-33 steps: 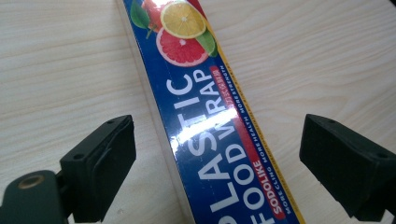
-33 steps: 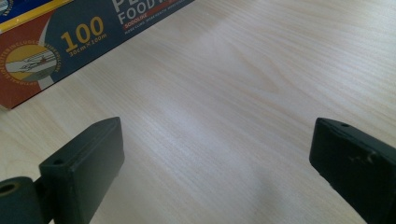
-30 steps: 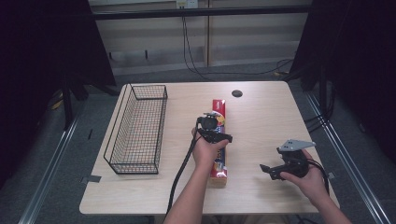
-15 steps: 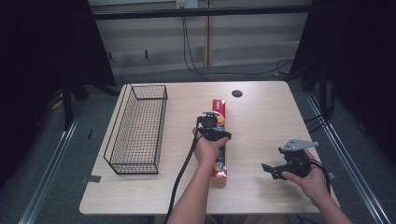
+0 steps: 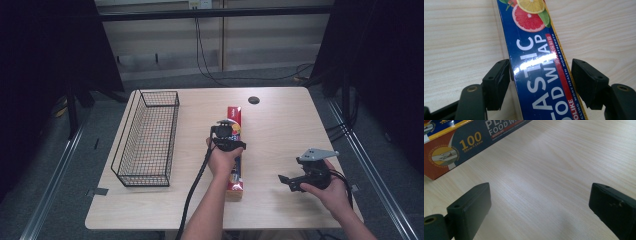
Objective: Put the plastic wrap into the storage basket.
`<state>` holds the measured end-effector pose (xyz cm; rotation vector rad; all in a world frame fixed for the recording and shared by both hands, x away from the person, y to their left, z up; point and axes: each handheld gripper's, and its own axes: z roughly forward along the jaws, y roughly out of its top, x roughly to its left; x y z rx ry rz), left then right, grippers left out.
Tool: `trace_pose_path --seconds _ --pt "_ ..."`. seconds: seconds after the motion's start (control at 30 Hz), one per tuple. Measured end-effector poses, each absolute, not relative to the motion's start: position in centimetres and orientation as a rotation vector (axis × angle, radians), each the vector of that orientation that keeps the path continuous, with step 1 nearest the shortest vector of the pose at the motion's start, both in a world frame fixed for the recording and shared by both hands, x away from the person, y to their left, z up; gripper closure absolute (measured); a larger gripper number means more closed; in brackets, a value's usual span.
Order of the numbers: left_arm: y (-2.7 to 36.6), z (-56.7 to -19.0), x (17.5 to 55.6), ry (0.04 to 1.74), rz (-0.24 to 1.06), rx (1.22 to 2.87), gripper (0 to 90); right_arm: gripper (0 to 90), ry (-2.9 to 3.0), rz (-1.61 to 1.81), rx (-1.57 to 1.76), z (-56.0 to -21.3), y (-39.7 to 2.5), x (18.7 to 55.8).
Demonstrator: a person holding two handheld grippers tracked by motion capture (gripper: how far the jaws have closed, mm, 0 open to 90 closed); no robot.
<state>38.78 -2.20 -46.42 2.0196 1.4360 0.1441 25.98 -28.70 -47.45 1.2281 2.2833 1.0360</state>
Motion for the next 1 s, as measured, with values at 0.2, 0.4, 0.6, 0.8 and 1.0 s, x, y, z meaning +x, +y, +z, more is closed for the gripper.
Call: trace_pose_path --seconds 0.2,0.4,0.6,0.8,1.0 --pt "-1.2 -45.8 38.3 1.451 0.174 2.084 38.8 3.9 2.294 1.041 1.215 -47.5 -28.7 25.9" --pt "-0.3 -45.6 37.8 1.453 0.161 2.108 38.6 4.2 2.279 1.057 1.239 -47.4 -28.6 25.9" --pt "-0.4 -45.6 38.2 1.424 0.172 2.144 35.6 4.1 2.286 1.052 1.222 -47.5 -28.4 25.9" --pt "-0.5 -45.8 38.4 1.39 0.181 2.149 36.2 4.1 2.286 1.056 1.231 -47.5 -28.5 26.0" --pt "-0.6 -45.9 38.6 1.434 0.165 2.119 36.7 4.2 2.287 1.055 1.238 -47.5 -28.4 26.0"
